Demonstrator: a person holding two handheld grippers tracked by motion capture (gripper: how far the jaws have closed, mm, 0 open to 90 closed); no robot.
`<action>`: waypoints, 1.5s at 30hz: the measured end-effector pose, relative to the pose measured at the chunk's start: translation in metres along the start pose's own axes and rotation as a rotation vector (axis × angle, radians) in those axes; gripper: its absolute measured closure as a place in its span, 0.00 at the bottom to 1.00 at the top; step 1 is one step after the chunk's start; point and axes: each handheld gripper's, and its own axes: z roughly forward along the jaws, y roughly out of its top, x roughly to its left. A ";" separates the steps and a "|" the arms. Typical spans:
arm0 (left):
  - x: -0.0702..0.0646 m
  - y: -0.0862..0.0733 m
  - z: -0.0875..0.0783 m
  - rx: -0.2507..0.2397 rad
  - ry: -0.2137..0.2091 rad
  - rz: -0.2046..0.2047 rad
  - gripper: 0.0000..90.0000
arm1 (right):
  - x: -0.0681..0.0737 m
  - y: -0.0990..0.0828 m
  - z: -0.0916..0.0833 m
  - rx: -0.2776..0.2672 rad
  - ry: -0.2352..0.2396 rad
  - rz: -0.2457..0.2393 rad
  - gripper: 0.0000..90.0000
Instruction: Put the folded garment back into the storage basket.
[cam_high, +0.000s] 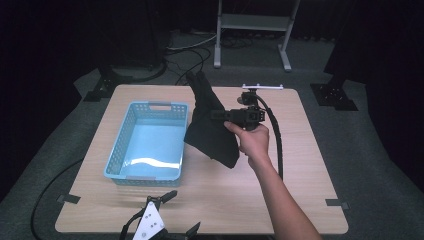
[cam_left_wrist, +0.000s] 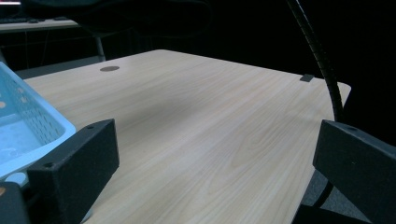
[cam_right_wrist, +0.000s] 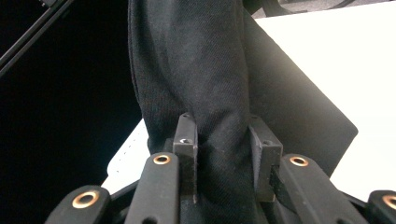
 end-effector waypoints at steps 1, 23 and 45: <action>0.000 0.000 0.000 0.000 0.000 0.001 0.00 | 0.001 0.001 0.002 0.002 0.002 -0.001 0.78; 0.000 0.000 0.000 -0.003 -0.001 0.003 0.00 | 0.024 0.009 0.031 0.031 0.033 -0.028 0.78; 0.000 0.001 -0.001 -0.005 -0.001 0.004 0.00 | 0.046 0.016 0.058 0.062 0.055 -0.063 0.78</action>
